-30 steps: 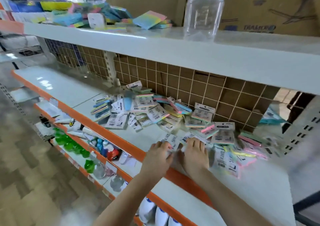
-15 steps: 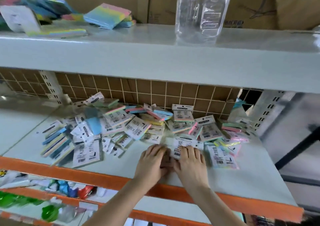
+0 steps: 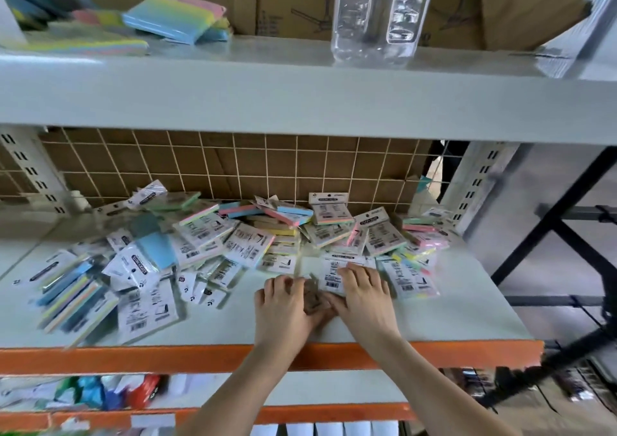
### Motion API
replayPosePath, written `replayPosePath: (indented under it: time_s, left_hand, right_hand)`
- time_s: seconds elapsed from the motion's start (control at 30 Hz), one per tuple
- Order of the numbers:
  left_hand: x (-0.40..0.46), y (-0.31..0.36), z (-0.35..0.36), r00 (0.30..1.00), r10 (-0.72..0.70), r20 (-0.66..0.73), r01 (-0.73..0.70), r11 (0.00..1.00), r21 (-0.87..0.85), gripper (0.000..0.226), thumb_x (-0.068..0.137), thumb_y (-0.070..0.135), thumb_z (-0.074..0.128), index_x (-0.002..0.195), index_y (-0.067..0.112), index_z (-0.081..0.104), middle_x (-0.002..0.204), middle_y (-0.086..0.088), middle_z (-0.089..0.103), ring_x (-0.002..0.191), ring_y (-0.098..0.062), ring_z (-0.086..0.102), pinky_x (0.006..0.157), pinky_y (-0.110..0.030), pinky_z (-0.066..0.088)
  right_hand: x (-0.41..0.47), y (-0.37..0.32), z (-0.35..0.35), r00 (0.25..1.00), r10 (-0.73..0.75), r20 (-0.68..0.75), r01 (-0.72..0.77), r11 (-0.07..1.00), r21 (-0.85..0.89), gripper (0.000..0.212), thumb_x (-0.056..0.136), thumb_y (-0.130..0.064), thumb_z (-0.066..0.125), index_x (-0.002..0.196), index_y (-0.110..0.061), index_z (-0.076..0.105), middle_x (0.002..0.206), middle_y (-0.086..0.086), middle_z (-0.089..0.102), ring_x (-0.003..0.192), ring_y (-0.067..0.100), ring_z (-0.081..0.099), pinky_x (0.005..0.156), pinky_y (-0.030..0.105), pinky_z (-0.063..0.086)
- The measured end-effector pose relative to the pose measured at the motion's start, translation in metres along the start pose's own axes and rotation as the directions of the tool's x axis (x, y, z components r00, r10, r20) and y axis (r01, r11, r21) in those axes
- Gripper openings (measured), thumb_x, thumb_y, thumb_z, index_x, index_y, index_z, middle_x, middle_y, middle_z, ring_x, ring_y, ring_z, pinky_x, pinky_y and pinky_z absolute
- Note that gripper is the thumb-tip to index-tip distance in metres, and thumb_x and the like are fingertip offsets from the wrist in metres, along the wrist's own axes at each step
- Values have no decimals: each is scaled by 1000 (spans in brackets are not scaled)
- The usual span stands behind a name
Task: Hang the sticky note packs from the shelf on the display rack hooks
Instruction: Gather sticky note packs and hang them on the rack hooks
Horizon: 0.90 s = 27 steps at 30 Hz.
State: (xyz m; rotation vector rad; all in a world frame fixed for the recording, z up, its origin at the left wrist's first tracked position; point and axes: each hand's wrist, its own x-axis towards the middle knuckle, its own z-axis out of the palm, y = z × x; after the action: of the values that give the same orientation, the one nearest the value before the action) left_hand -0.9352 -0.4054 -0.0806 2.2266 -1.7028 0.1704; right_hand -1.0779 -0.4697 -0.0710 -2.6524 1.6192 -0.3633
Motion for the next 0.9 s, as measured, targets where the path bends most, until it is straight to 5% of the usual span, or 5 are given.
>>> replayPosePath:
  time_s: [0.23, 0.37, 0.5, 0.77, 0.9]
  left_hand:
    - [1, 0, 1, 997, 65, 42, -64, 997, -38, 78, 64, 81, 52, 118, 26, 59, 121, 3, 57, 114, -23, 49, 93, -38, 35]
    - [-2, 2, -6, 995, 71, -73, -78, 993, -93, 66, 64, 71, 54, 100, 17, 68, 92, -5, 65, 88, -30, 60, 73, -40, 47]
    - [-7, -1, -9, 986, -26, -163, -41, 919, -392, 63, 75, 66, 48, 109, 14, 60, 99, -5, 62, 94, -24, 56, 77, -37, 48]
    - [-7, -6, -31, 924, -364, 118, 182, 145, -973, 14, 96, 47, 40, 100, 39, 50, 89, 27, 59, 84, 14, 55, 73, -9, 42]
    - [-7, -9, -37, 816, -475, 330, 240, -241, -940, 37, 98, 51, 28, 113, 32, 55, 105, 10, 65, 99, -5, 61, 78, -25, 46]
  right_hand:
    - [-1, -1, -10, 998, 48, -45, -45, 997, 55, 63, 93, -61, 15, 124, -20, 52, 120, -1, 62, 117, 23, 52, 90, 37, 45]
    - [0, 1, -10, 993, 85, -88, -68, 982, 177, 39, 99, -43, 40, 124, -15, 52, 118, 1, 65, 114, 26, 55, 81, 37, 49]
    - [-1, 3, -10, 987, 97, -126, -62, 965, 256, 32, 99, -29, 45, 126, -11, 49, 118, 8, 66, 111, 31, 58, 75, 40, 51]
    - [-14, 1, -19, 968, 142, -205, -18, 860, 509, 14, 100, -16, 45, 108, -8, 53, 92, 0, 56, 83, 20, 51, 67, 32, 38]
    - [-29, 9, -35, 915, 215, -341, 14, 829, 559, 20, 94, -9, 53, 77, -15, 44, 89, -4, 43, 84, 14, 36, 72, 18, 31]
